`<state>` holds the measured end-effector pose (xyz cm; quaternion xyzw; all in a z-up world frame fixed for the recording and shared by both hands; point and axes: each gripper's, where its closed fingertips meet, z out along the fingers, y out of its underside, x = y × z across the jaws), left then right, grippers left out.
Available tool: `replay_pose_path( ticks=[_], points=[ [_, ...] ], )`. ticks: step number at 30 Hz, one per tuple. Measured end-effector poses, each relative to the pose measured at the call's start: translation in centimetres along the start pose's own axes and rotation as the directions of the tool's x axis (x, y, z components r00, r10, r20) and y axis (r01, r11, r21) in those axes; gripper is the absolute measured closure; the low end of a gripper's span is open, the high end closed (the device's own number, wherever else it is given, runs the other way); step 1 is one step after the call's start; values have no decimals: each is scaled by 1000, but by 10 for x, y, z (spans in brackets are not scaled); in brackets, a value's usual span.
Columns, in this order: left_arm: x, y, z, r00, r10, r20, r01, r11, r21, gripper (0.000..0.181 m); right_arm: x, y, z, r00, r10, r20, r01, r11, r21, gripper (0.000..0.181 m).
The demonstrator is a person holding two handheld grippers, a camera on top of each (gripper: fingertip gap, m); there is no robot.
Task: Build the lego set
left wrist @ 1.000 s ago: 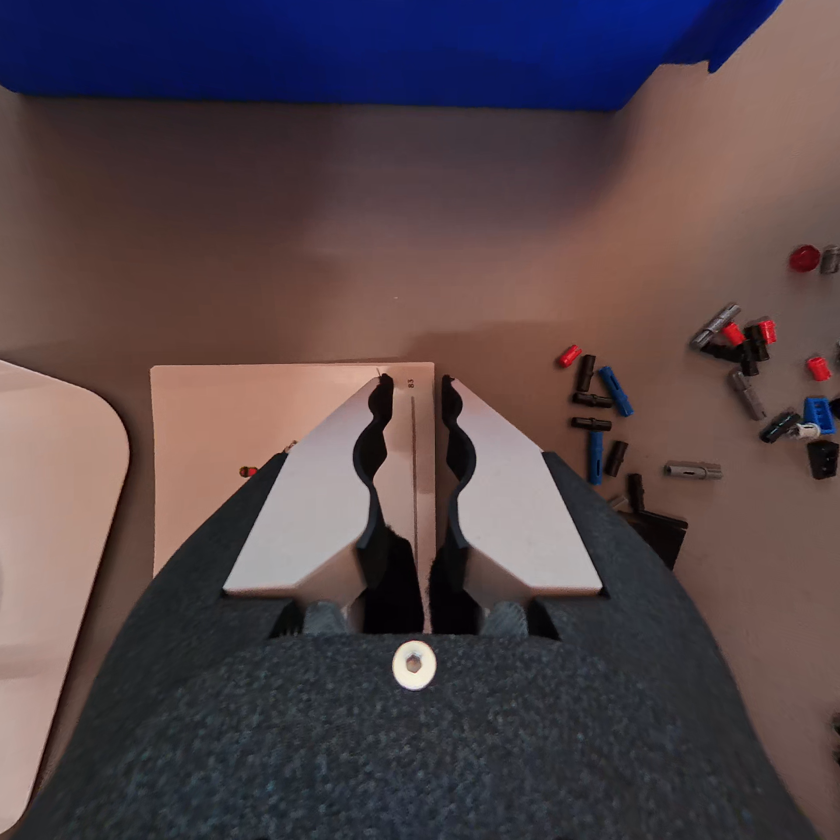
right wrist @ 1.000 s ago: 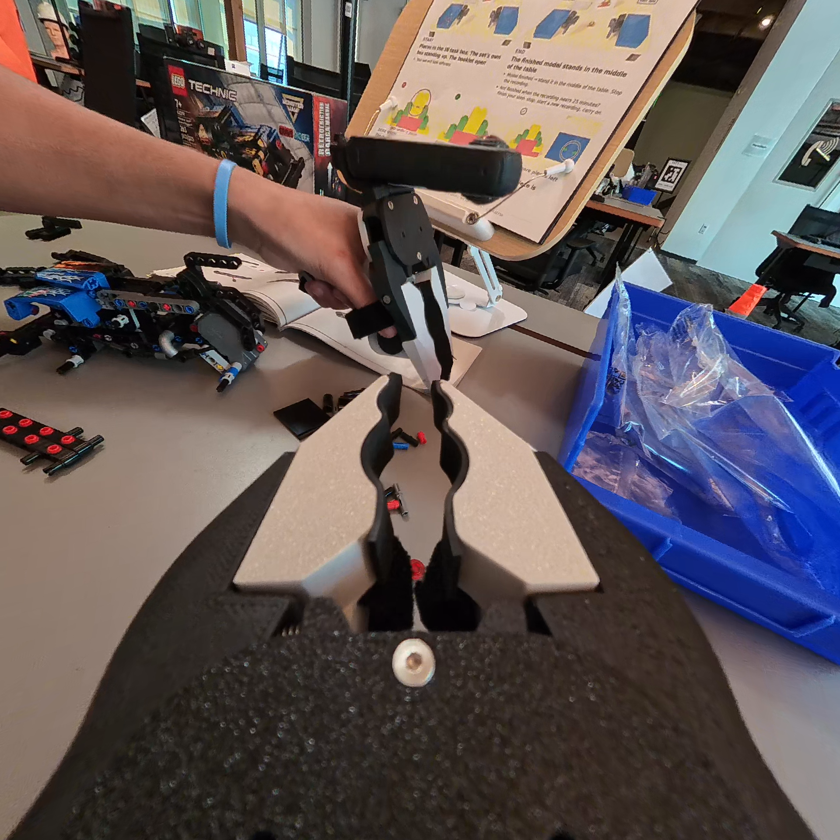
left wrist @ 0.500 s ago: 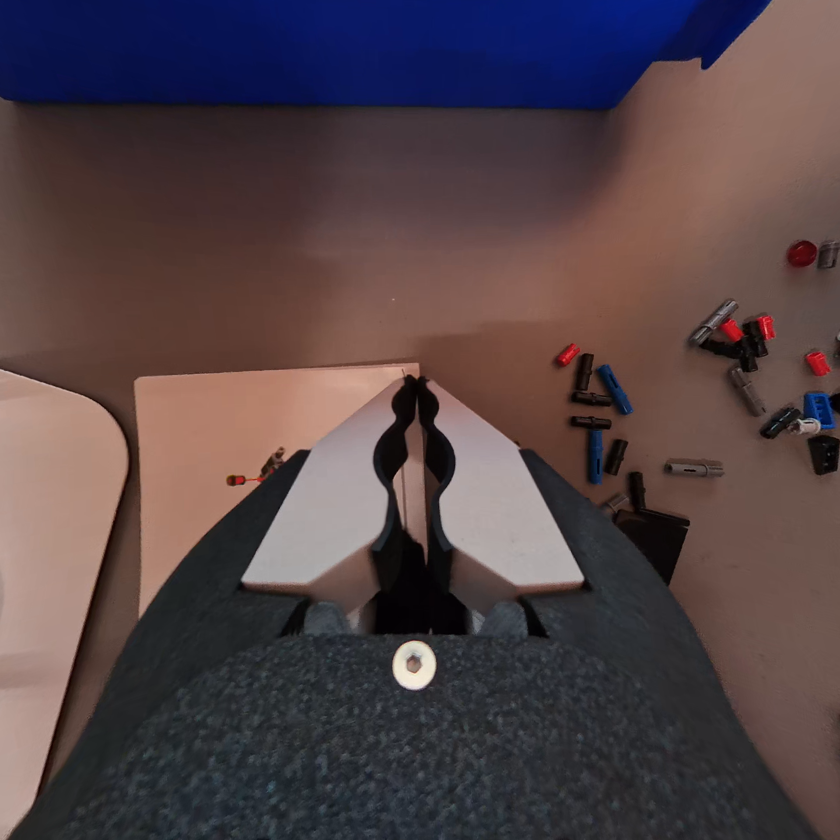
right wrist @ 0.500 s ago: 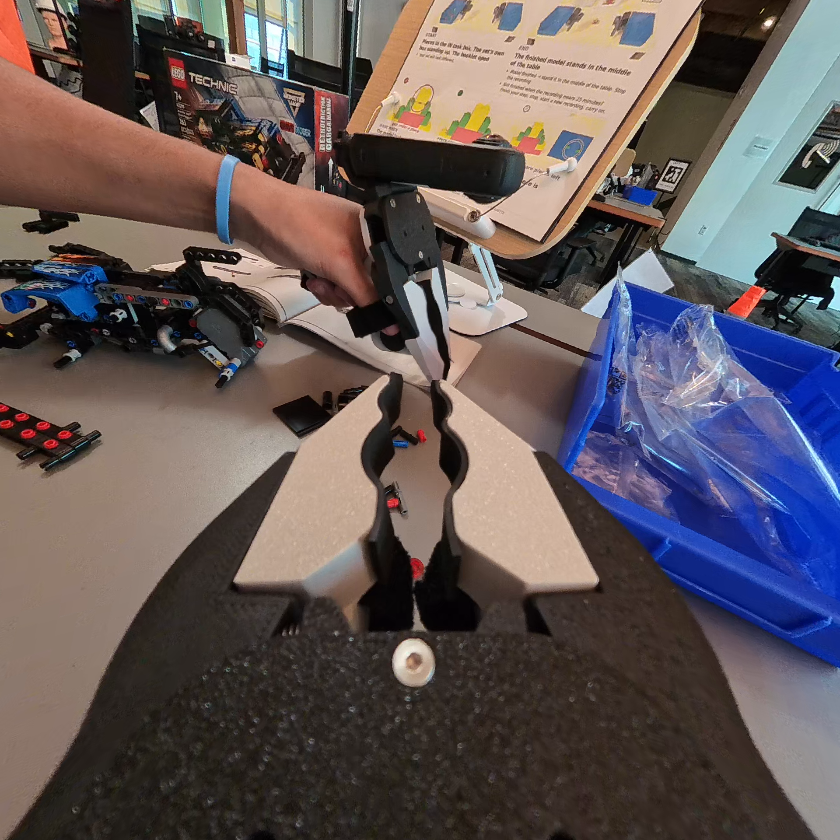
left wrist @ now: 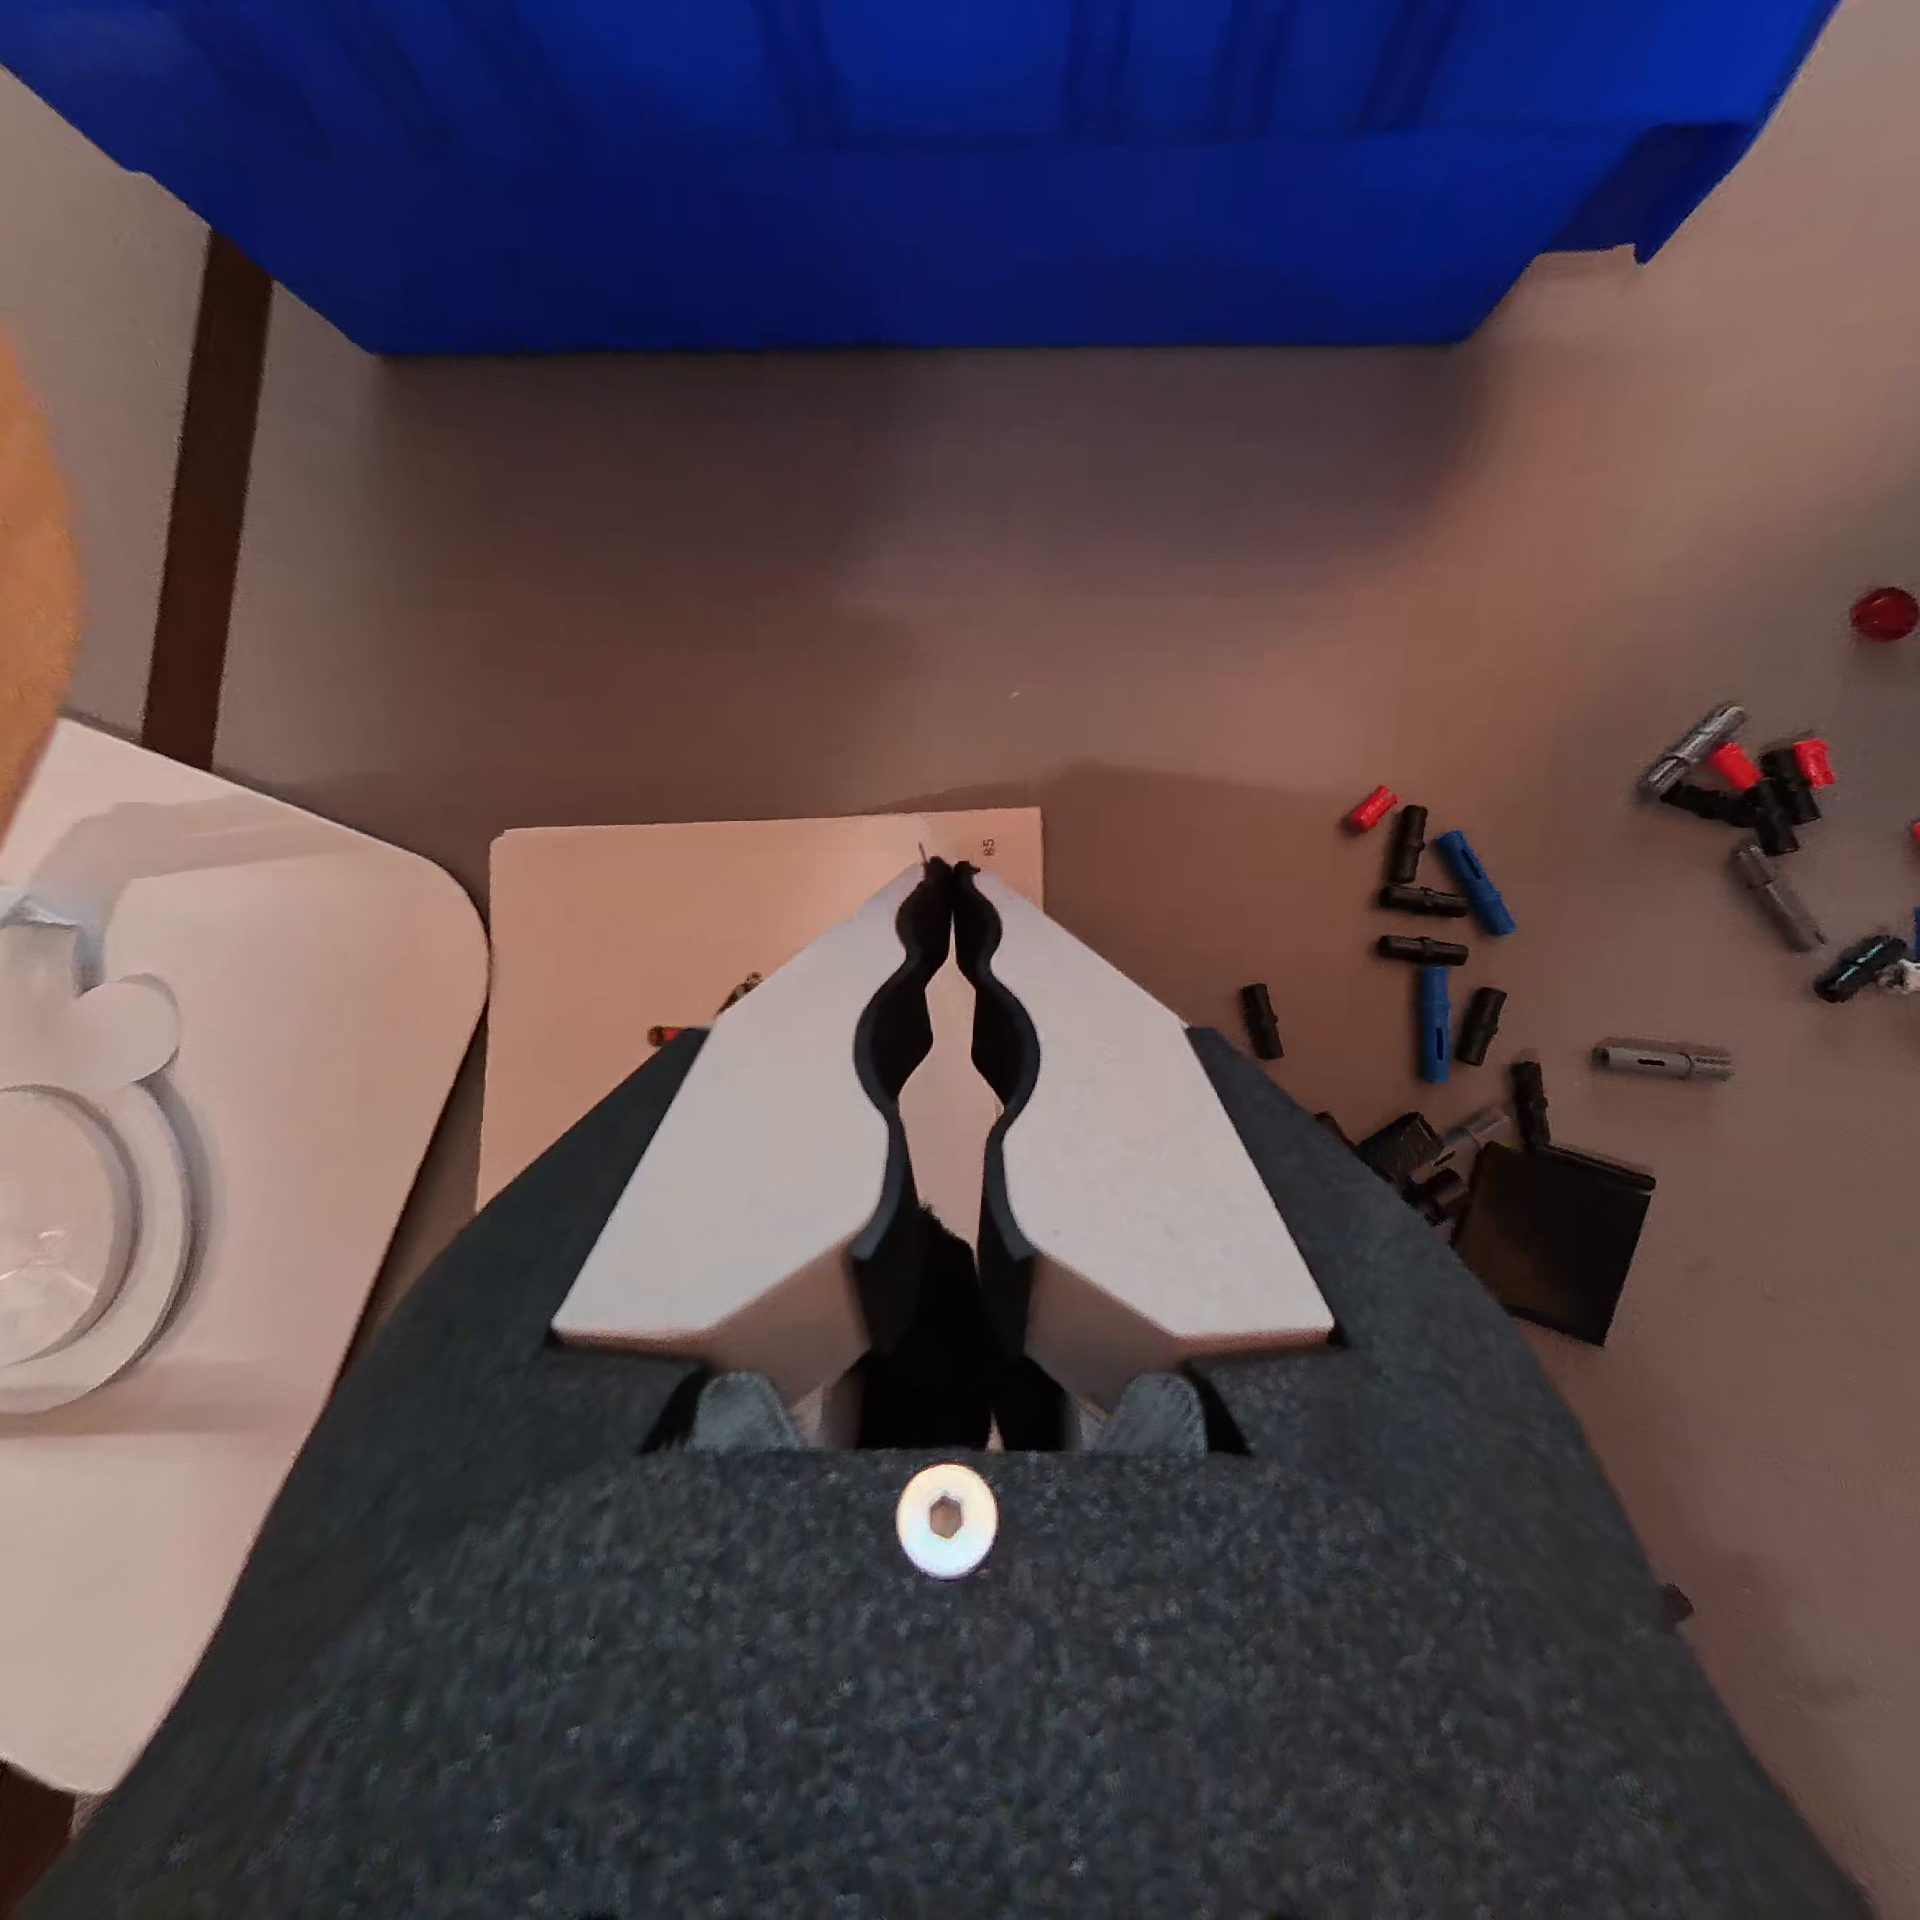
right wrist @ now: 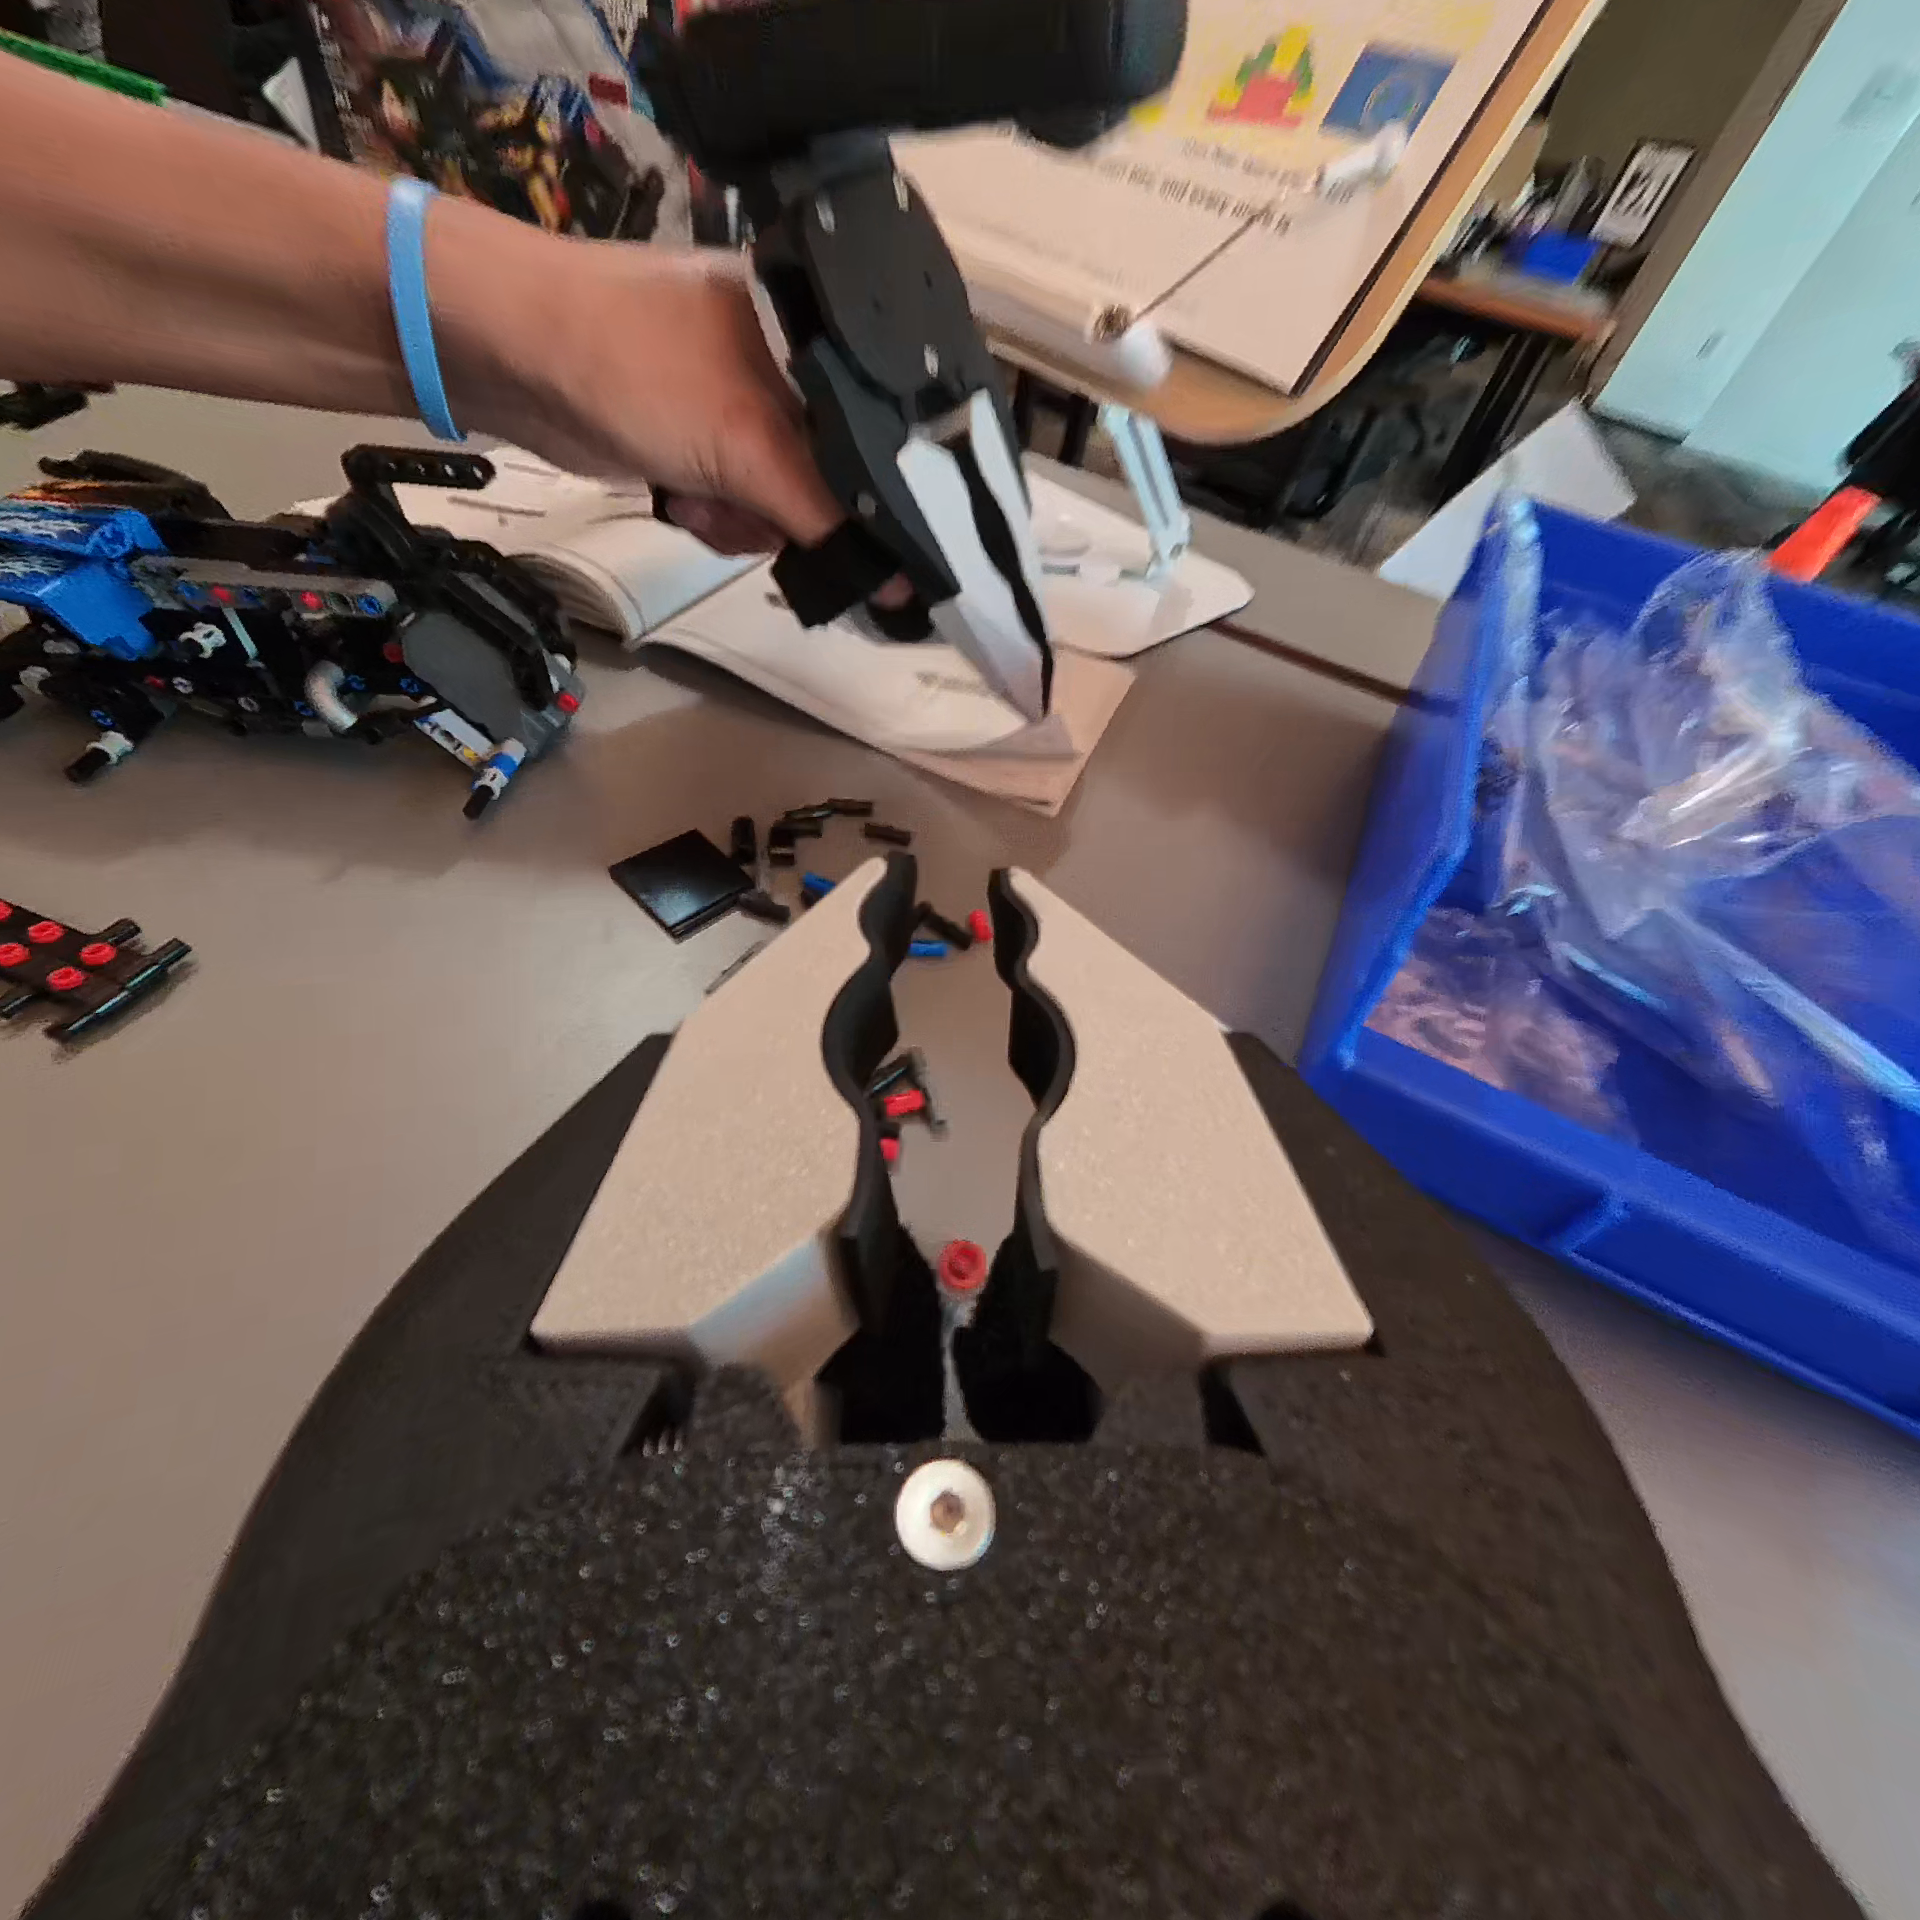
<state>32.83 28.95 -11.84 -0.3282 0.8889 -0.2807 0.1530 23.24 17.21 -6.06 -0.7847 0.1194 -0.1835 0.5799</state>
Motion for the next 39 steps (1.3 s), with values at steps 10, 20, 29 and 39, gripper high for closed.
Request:
replay_pose_path(
  ticks=[10, 20, 29, 39],
  points=[
    [3, 9, -30, 998, -45, -32, 47, 996, 73, 181, 5, -3, 74, 997, -48, 67, 66, 949, -310, 145],
    [16, 3, 12, 998, -4, -64, 4, 1000, 6, 161, 3, 8, 75, 993, -113, 43, 120, 960, -252, 152],
    [8, -2, 21, 998, -3, -60, 3, 1000, 2, 163, 4, 11, 73, 990, -133, 51, 141, 954, -265, 154],
    [11, -1, 18, 997, -12, -83, 12, 1000, 0, 181, 6, 13, 73, 989, -141, 45, 147, 951, -272, 155]
  ],
)
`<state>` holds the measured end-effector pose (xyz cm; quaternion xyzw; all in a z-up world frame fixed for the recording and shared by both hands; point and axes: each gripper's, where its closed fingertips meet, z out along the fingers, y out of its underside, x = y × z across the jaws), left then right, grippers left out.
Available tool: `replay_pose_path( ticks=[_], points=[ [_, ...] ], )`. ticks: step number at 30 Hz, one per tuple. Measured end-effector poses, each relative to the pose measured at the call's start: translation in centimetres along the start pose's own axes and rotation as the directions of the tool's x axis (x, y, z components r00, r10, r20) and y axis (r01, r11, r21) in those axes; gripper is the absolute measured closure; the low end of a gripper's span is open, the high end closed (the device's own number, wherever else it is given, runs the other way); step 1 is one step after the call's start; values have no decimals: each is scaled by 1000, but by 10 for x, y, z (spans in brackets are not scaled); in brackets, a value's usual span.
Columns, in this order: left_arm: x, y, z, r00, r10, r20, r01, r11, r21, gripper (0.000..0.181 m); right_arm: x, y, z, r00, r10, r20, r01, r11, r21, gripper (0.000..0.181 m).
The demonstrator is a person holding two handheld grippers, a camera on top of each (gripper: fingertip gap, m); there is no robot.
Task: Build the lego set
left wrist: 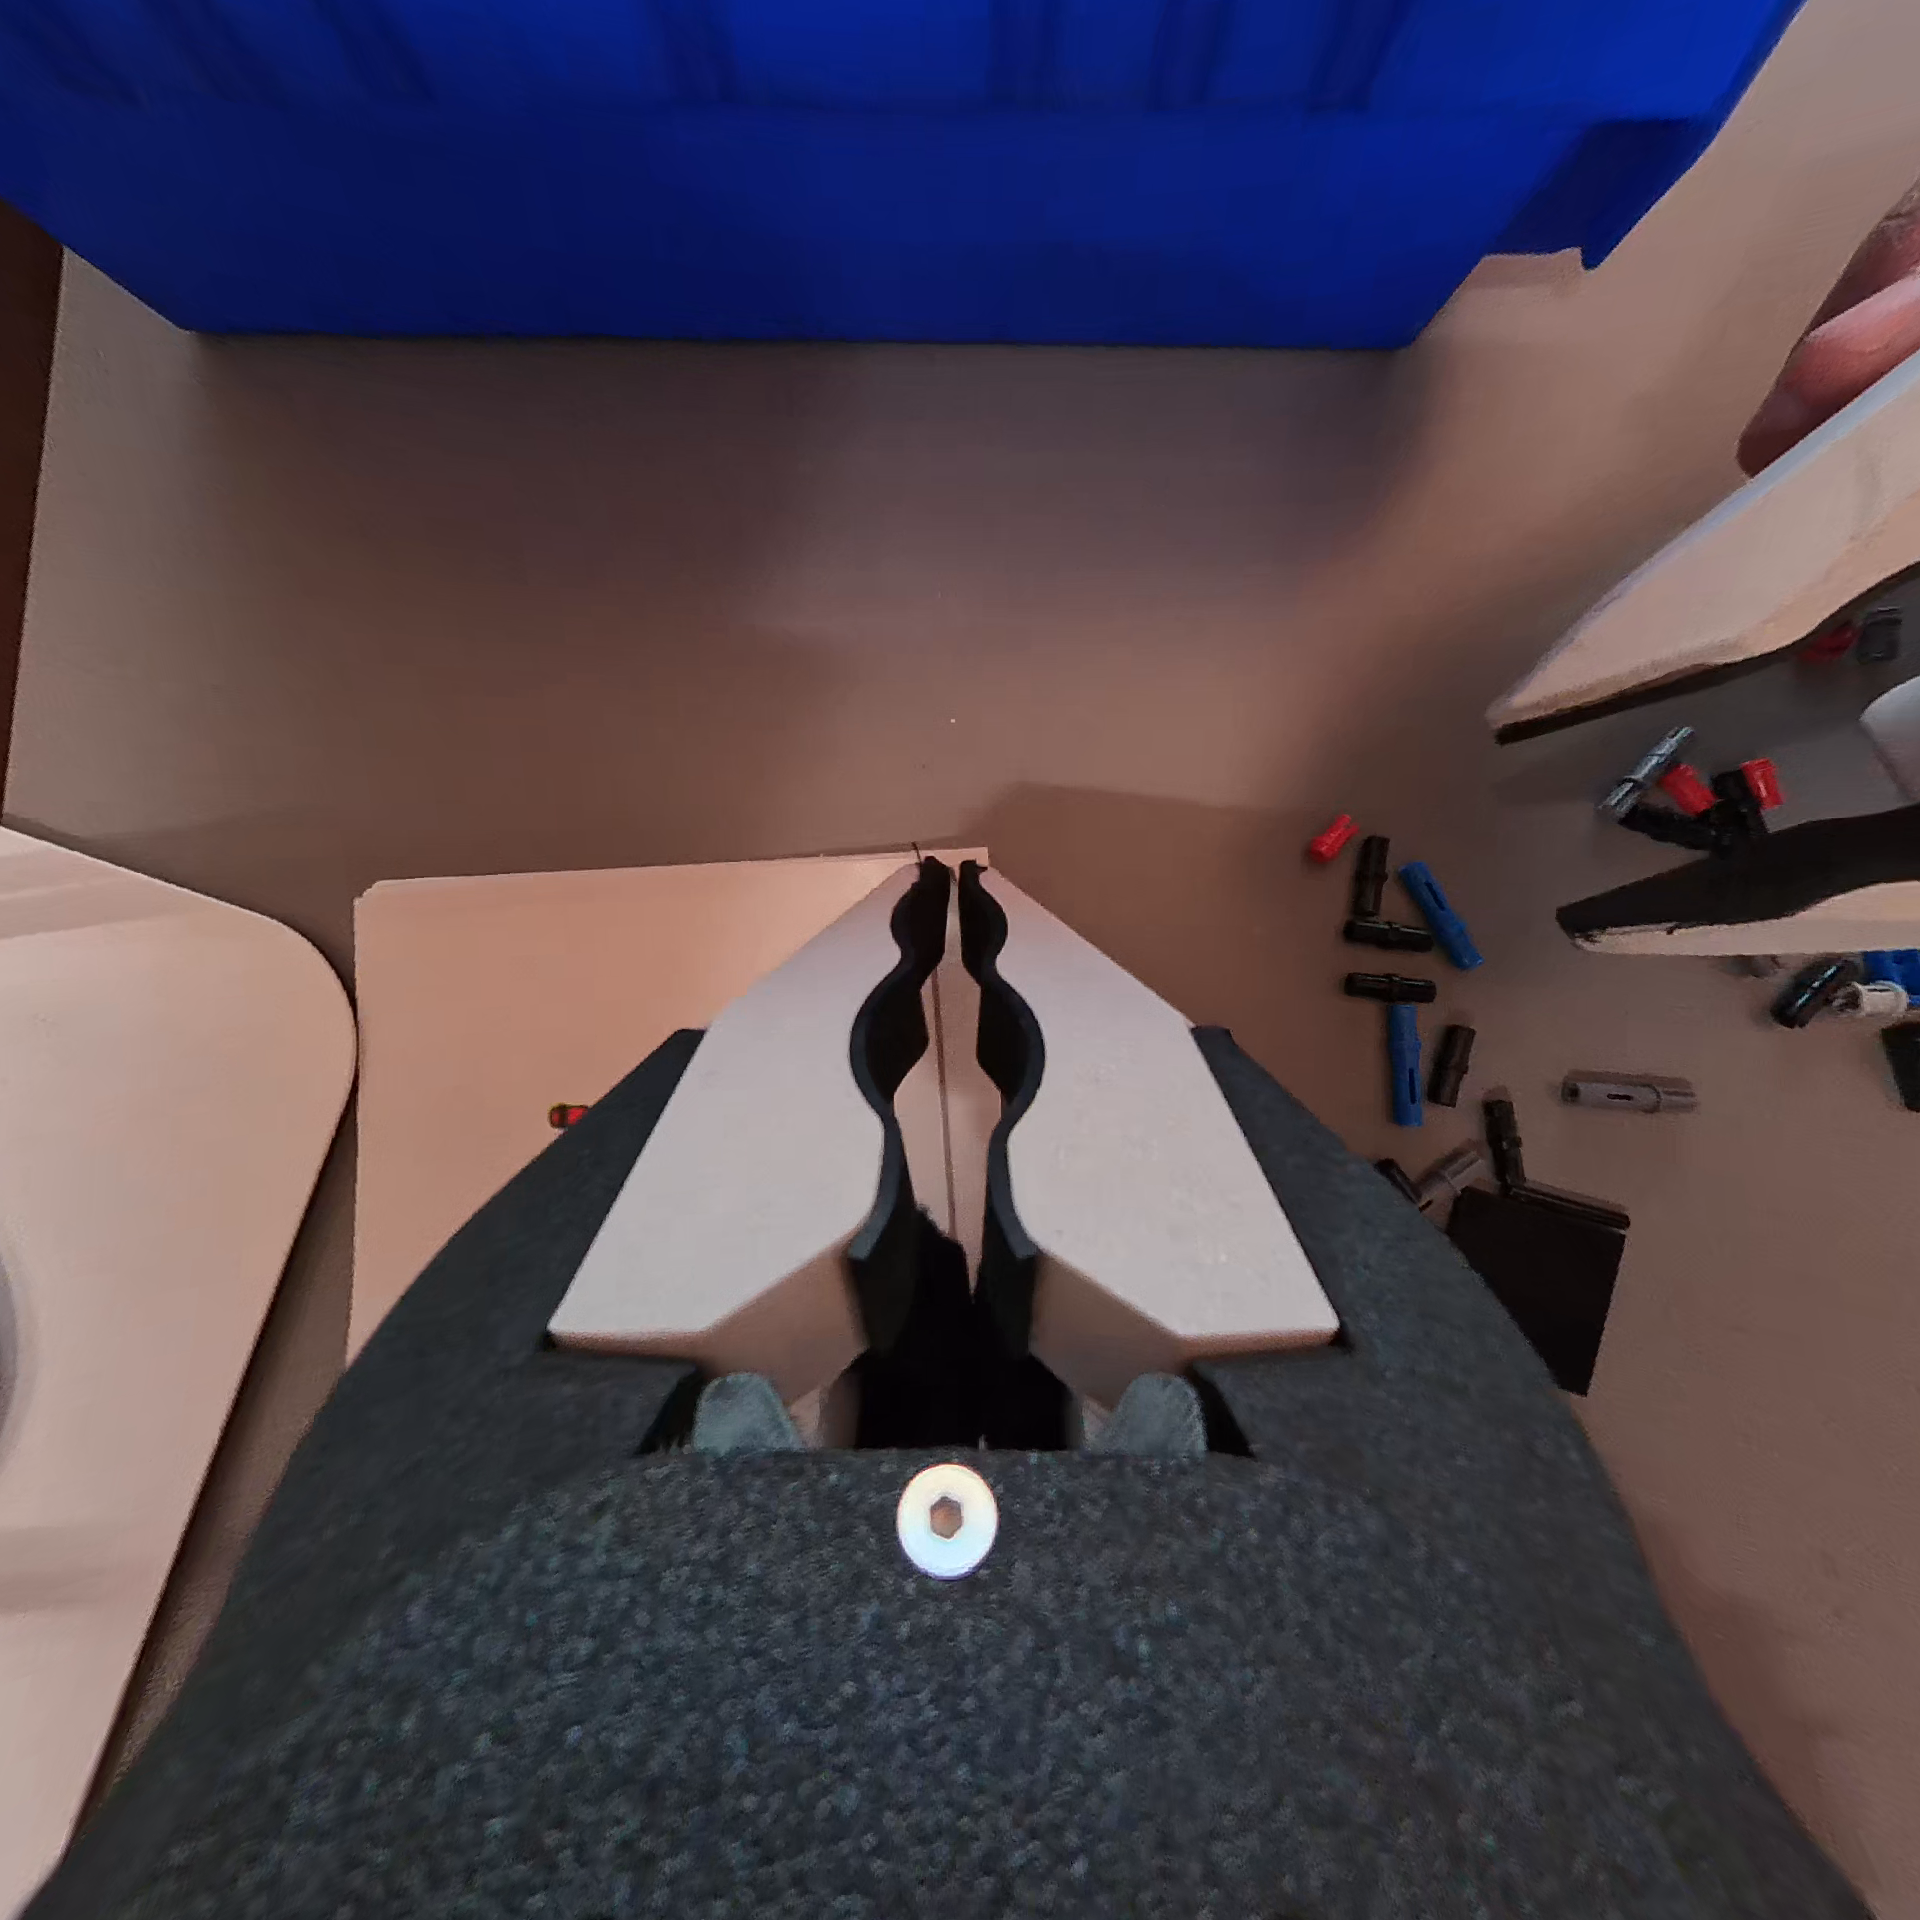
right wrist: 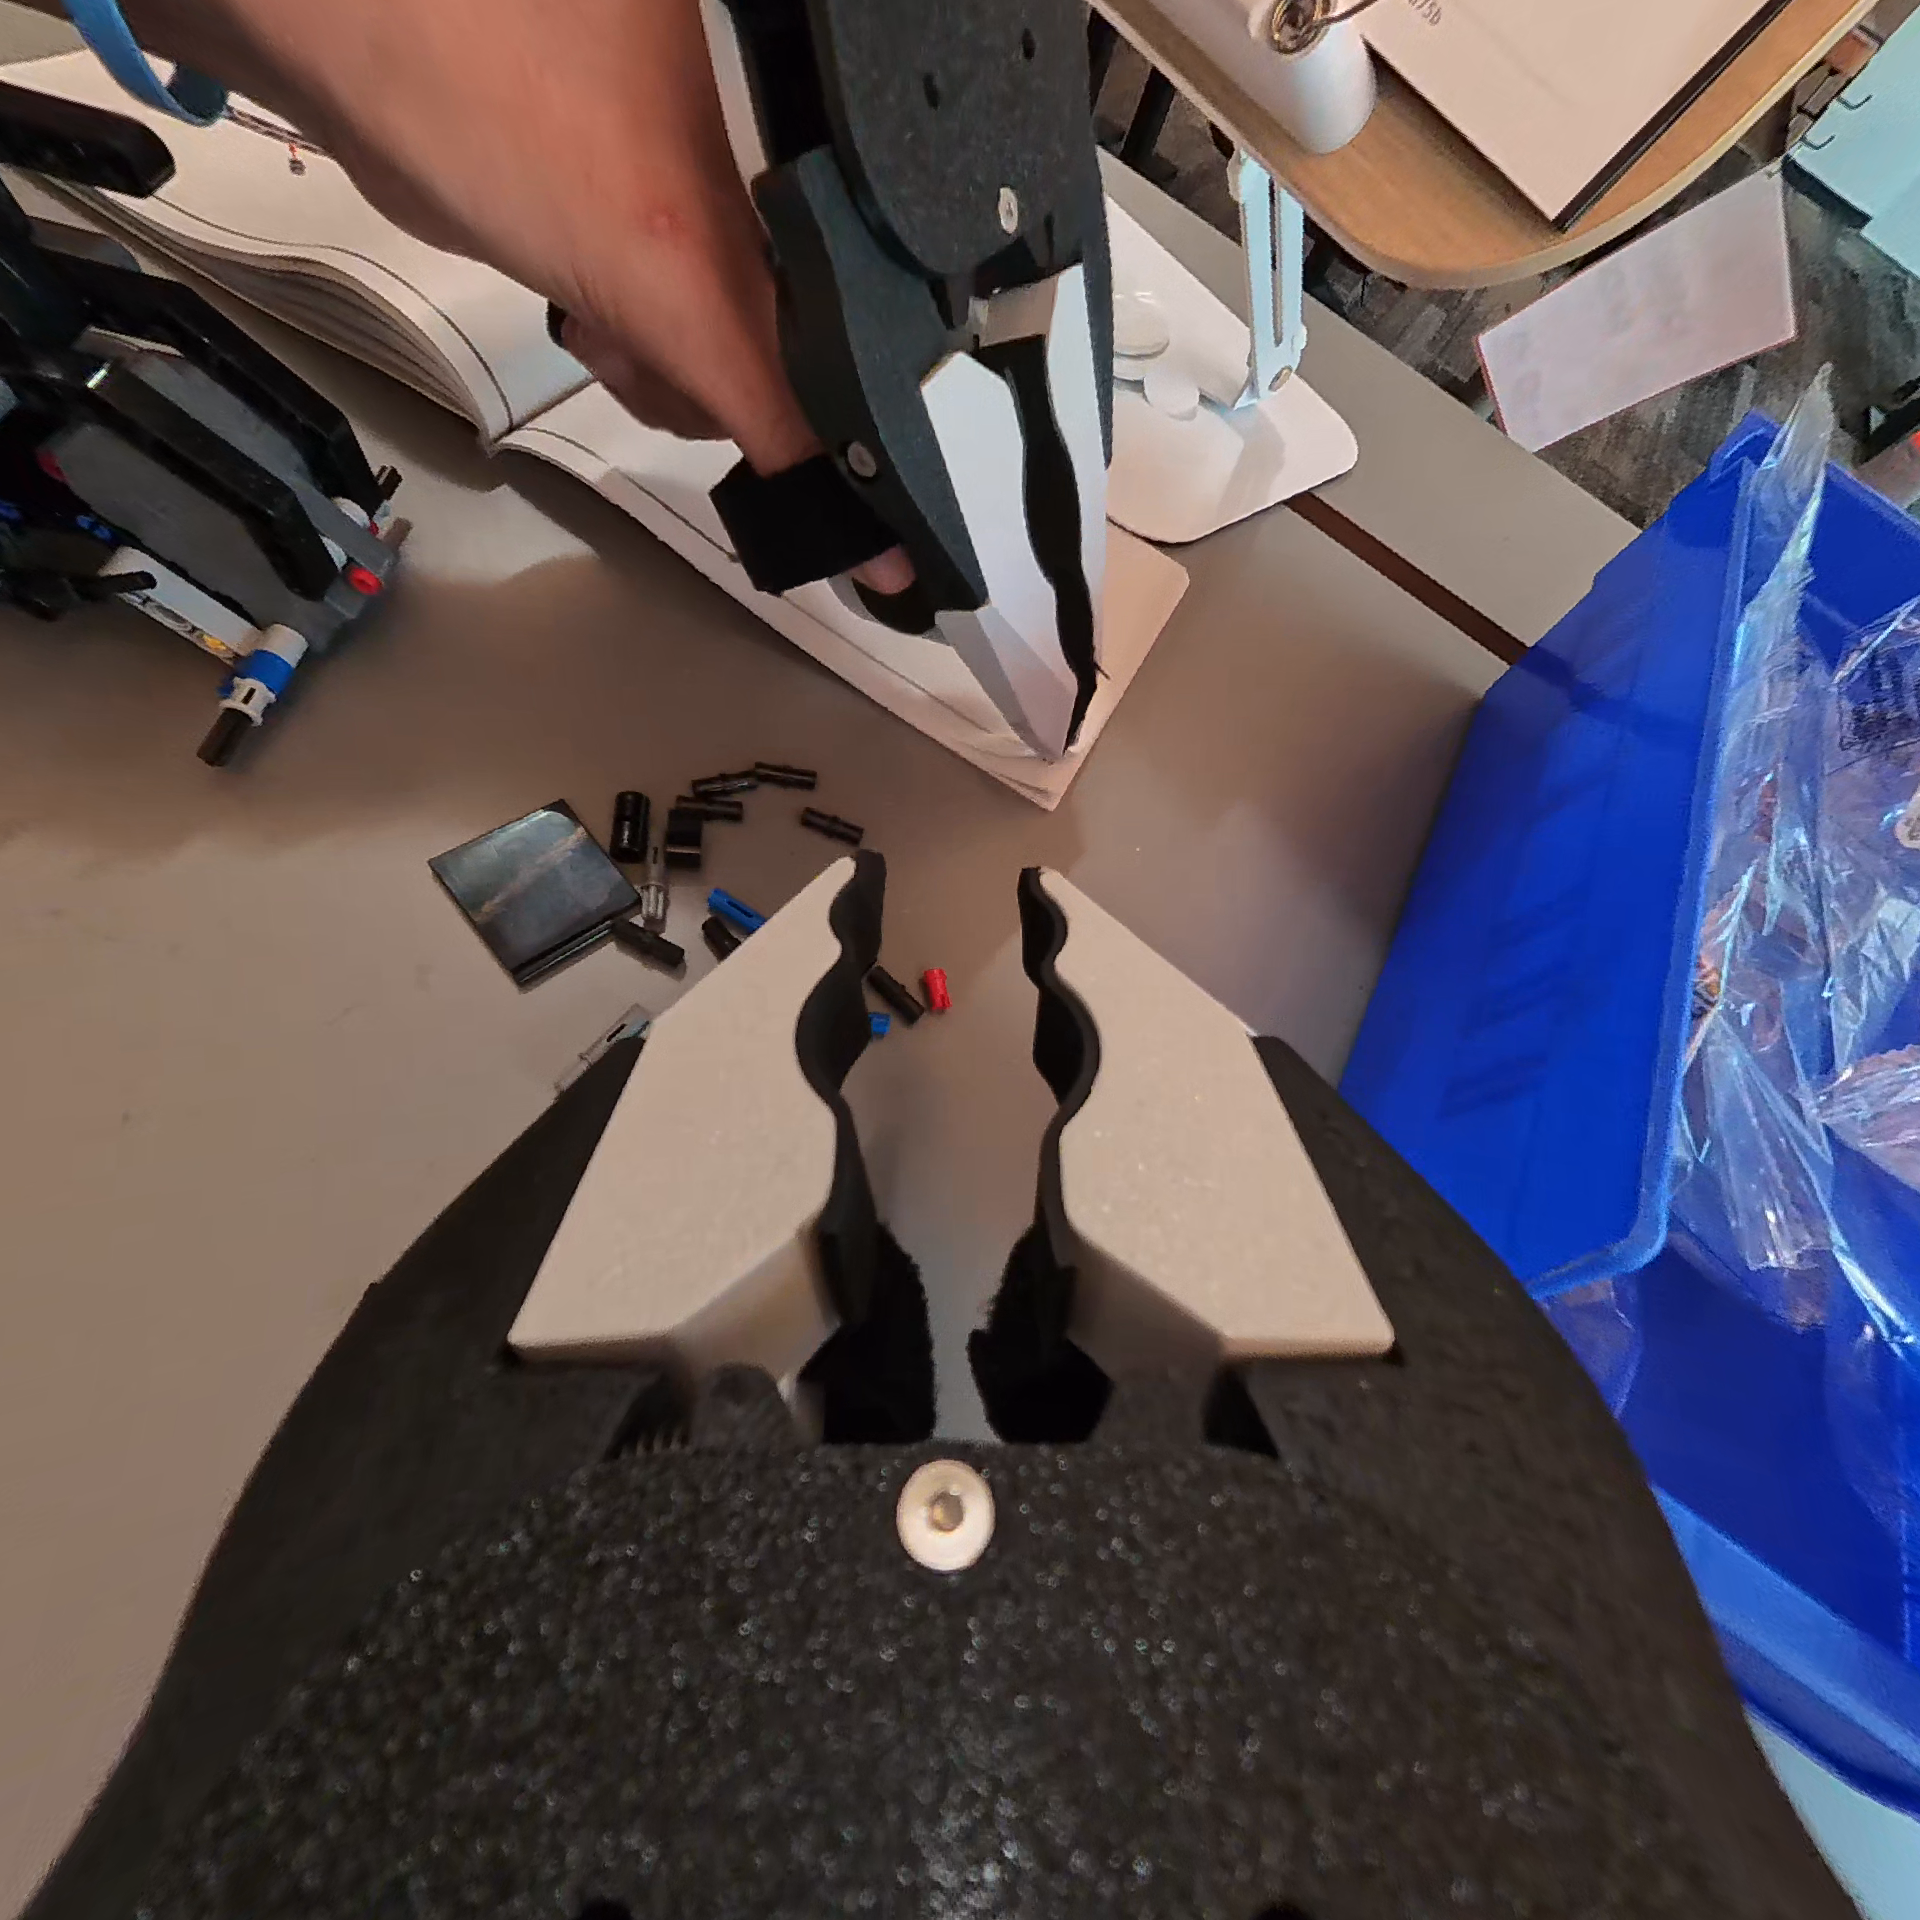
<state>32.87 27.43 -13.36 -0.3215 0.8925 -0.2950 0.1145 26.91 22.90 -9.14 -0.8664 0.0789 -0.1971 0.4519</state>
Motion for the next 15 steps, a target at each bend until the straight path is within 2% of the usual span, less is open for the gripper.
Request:
replay_pose_path(
  ticks=[9, 15],
  points=[
    [3, 4, 5, 1000, 18, -4, -18, 1000, -25, 181, -1, 3, 2, 1000, -13, 2, 13, 1000, -13, 156],
    [-7, 6, 0, 997, 50, 61, -48, 998, -40, 181, 2, 4, 2, 1000, 5, -1, -5, 1000, -13, 157]
  ],
)
